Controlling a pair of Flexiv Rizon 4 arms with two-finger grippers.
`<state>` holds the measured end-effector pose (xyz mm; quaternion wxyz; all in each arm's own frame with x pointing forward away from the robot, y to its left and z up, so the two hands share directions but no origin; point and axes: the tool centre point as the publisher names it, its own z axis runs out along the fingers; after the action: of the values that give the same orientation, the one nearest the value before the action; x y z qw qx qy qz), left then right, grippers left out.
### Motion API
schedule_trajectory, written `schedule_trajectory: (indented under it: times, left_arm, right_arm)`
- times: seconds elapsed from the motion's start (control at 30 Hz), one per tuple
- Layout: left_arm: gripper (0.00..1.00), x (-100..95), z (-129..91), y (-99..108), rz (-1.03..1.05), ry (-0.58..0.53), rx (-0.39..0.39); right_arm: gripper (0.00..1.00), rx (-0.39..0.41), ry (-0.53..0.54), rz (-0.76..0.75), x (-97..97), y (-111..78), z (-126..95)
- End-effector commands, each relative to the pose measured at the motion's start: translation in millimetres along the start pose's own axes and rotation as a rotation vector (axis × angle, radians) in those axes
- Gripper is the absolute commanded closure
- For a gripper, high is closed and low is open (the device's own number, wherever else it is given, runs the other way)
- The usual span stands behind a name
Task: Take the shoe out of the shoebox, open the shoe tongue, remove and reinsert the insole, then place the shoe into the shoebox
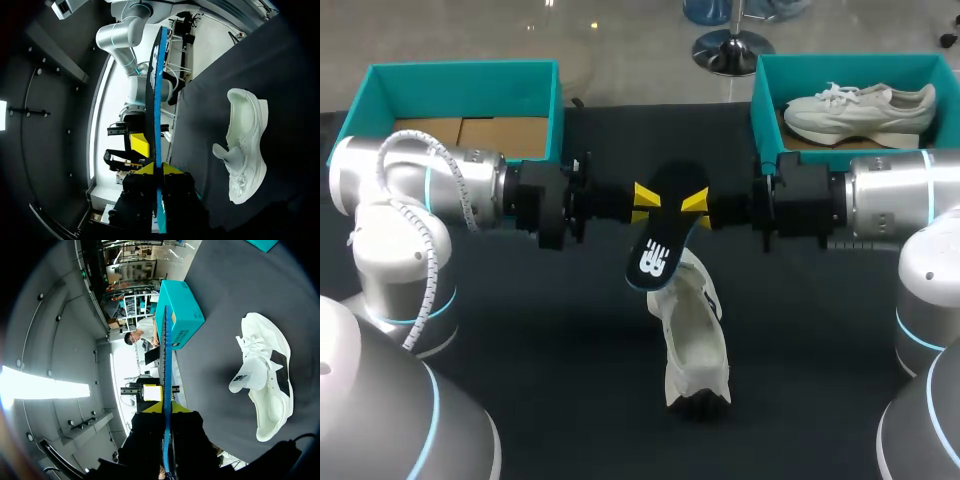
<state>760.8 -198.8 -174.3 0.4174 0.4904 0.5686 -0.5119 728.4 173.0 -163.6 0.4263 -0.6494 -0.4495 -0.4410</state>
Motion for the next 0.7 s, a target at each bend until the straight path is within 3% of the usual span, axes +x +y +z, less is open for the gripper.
schedule_trajectory:
  times: [0.03, 0.6, 0.63, 0.67, 0.7]
  left_arm:
    - [1.0, -0.9, 5.6, -0.1, -0.001, -0.001, -0.001]
    - [1.0, 0.8, 6.7, -1.0, -0.015, 0.037, -0.019]
    - [1.0, 1.1, 5.3, -1.6, -0.024, 0.047, -0.023]
    - [1.0, 1.3, 3.0, -1.8, -0.028, 0.053, -0.025]
    - [1.0, 1.7, 0.7, -2.0, -0.037, 0.062, -0.026]
  right_arm:
    - [1.0, -0.001, -0.002, 0.0, 0.3, -0.2, 2.9]
    - [1.0, -0.001, -0.002, 0.0, 0.3, -0.2, 2.9]
    - [0.58, -0.001, -0.002, 0.0, 0.3, -0.2, 2.9]
    - [0.0, -0.001, -0.002, 0.0, 0.3, -0.2, 2.9]
    - [0.0, -0.001, -0.002, 0.0, 0.3, -0.2, 2.9]
